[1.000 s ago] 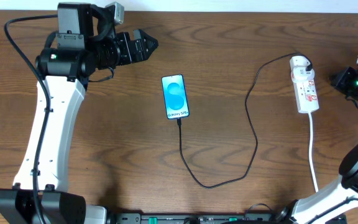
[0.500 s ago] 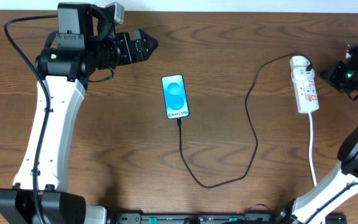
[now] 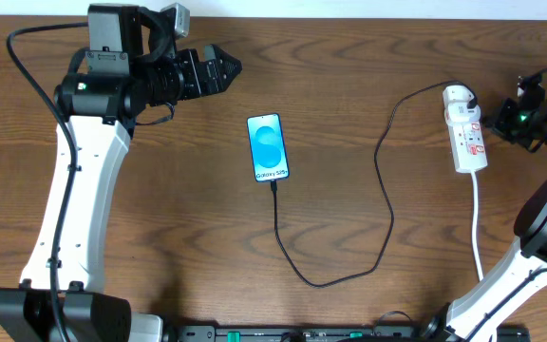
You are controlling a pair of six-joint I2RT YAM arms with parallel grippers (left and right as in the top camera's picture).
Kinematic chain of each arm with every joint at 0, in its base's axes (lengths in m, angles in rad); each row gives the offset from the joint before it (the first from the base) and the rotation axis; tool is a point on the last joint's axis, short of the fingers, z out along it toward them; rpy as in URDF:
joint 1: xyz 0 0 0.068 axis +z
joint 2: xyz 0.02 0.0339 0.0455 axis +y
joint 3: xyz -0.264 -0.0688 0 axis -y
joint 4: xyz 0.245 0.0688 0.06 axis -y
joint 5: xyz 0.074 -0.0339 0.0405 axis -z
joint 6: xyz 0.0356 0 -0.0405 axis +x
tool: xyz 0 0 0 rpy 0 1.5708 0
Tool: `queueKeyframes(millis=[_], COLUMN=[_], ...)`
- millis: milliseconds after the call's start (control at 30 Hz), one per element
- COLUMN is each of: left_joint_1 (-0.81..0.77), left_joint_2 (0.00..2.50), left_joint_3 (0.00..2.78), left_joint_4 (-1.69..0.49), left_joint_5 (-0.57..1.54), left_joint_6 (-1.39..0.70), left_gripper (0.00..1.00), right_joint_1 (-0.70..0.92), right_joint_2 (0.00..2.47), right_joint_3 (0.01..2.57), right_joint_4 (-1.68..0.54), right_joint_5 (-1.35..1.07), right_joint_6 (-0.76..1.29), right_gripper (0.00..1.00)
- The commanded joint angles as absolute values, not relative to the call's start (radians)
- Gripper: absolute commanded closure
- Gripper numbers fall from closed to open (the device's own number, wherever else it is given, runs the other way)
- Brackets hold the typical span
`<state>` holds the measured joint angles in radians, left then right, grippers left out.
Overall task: Plug charger to phone and switch on socket
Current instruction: 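Move the right gripper to the orange switch beside the charger socket, then press down the orange rocker switch with the right gripper tip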
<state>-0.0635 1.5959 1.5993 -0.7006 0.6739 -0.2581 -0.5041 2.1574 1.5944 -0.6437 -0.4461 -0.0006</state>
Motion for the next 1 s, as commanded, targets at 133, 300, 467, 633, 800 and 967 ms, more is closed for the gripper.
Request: queueKeyframes(millis=[133, 300, 467, 633, 800, 967], left_joint_1=[-0.061, -0.061, -0.061, -0.061, -0.061, -0.061], left_joint_2=[1.588, 1.588, 1.588, 1.588, 1.588, 1.588], left_joint_3=[1.61, 1.61, 1.61, 1.61, 1.61, 1.61], left_joint_4=[-0.703, -0.703, -0.703, -0.703, -0.703, -0.703], left_joint_5=[0.668, 0.668, 0.668, 0.668, 0.668, 0.668], left_joint_6=[-0.249, -0.249, -0.248, -0.249, -0.248, -0.249], left_gripper=[0.07, 0.07, 0.07, 0.07, 0.07, 0.07], right_joint_1=[-0.477, -0.459, -0.455, -0.455, -0.445, -0.422], right_joint_2=[2.218, 2.219, 2.219, 2.219, 2.219, 2.219], right_joint_3=[1.61, 1.61, 1.61, 1.61, 1.609, 1.608], right_joint_4=[-0.654, -0.654, -0.655, -0.678, -0.7, -0.707], right_joint_5=[-0.44, -0.439, -0.44, -0.44, -0.44, -0.439], right_joint_6=[-0.065, -0.077, -0.077, -0.077, -0.084, -0.084], right_gripper=[0.99, 0.99, 0.99, 0.99, 0.99, 0.99])
